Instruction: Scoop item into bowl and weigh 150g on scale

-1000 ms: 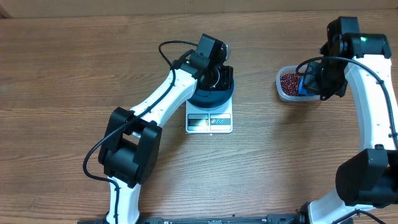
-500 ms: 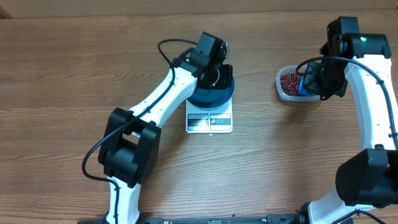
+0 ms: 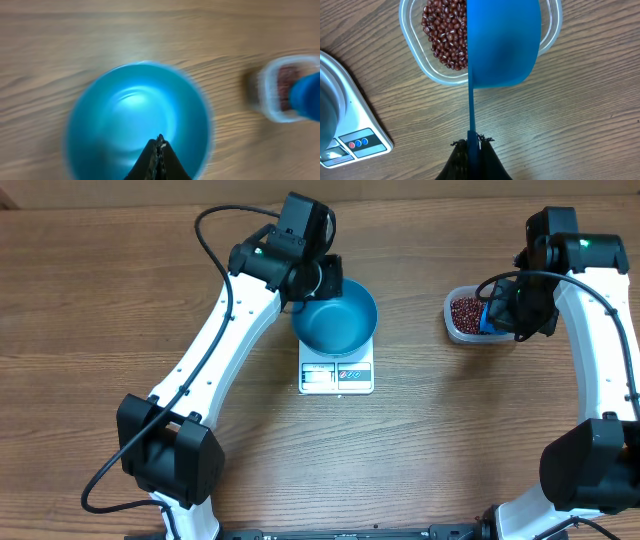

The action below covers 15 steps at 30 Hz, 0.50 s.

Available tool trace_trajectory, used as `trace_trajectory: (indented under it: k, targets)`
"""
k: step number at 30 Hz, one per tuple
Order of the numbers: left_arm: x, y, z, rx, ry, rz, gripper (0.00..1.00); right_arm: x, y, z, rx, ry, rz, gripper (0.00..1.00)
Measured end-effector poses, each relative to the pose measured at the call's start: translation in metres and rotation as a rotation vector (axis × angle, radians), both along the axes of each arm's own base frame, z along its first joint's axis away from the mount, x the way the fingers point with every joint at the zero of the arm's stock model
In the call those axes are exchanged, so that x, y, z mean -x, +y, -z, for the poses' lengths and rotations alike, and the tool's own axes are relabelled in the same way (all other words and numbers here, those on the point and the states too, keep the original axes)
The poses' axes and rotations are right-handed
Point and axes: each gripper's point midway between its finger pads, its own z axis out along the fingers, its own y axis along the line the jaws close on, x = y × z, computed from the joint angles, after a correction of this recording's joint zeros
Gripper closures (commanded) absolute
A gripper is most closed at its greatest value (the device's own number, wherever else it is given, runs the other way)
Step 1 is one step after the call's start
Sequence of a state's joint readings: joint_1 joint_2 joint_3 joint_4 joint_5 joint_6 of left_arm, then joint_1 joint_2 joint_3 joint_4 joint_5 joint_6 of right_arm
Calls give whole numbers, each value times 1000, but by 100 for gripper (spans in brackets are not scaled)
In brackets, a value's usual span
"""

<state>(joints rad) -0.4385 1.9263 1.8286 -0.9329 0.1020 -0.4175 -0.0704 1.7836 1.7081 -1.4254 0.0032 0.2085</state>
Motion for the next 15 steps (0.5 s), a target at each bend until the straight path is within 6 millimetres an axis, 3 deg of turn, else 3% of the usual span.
trace_trajectory:
  k: [9, 15]
  targets:
    - [-9, 46, 8, -145, -4, -100, 89, 0, 0, 0, 0, -2, 1, 91]
    - [-12, 61, 9, -174, -3, -123, 83, -1, 0, 0, 1, -3, 0, 83]
